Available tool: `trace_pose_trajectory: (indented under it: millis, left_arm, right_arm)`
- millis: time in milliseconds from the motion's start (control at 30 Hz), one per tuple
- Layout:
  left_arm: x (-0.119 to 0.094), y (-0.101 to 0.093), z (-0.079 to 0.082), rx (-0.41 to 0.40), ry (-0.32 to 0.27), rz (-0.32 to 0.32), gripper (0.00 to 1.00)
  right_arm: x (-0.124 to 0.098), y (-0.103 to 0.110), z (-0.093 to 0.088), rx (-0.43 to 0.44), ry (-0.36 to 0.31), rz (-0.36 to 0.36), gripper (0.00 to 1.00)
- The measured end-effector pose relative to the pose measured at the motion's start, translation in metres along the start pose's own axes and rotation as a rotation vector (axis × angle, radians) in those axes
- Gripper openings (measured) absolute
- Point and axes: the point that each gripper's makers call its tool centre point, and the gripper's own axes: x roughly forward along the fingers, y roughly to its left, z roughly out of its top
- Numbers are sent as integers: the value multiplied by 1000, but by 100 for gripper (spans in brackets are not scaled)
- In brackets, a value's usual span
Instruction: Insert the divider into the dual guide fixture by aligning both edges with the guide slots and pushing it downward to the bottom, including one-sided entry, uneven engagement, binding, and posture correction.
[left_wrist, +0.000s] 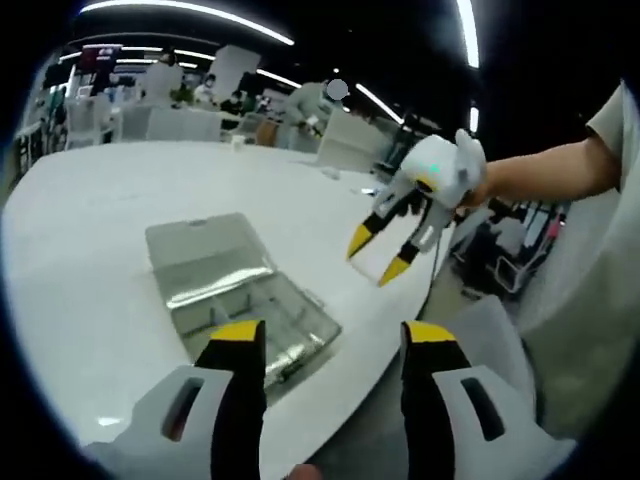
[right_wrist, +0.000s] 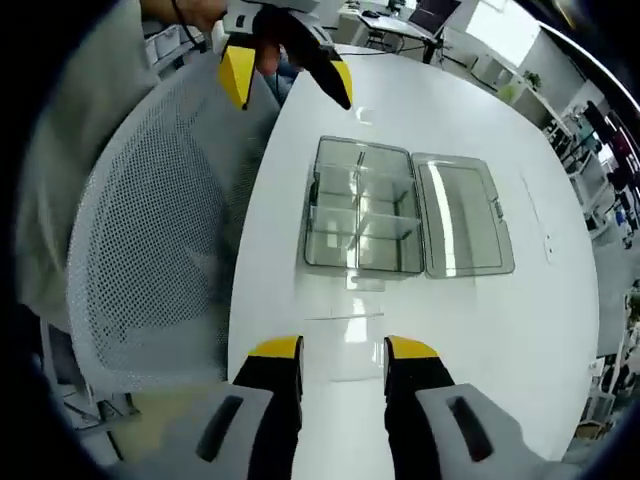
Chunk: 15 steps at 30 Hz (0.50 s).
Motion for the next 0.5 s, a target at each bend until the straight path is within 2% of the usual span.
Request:
trace_pose_trajectory:
  millis: [67, 267, 500]
  left_arm:
    - [4, -2, 0, -38, 2, -18, 45]
    - [15, -6, 5, -65, -7, -38, 42]
    - [23, -7, 10, -136, -21, -52, 34]
  right_arm:
    - [-1, 2, 10, -11, -13, -3, 27]
    - [-4, 6, 31, -45, -40, -15, 27]
    - [-5, 9, 48, -64, -64, -23, 27]
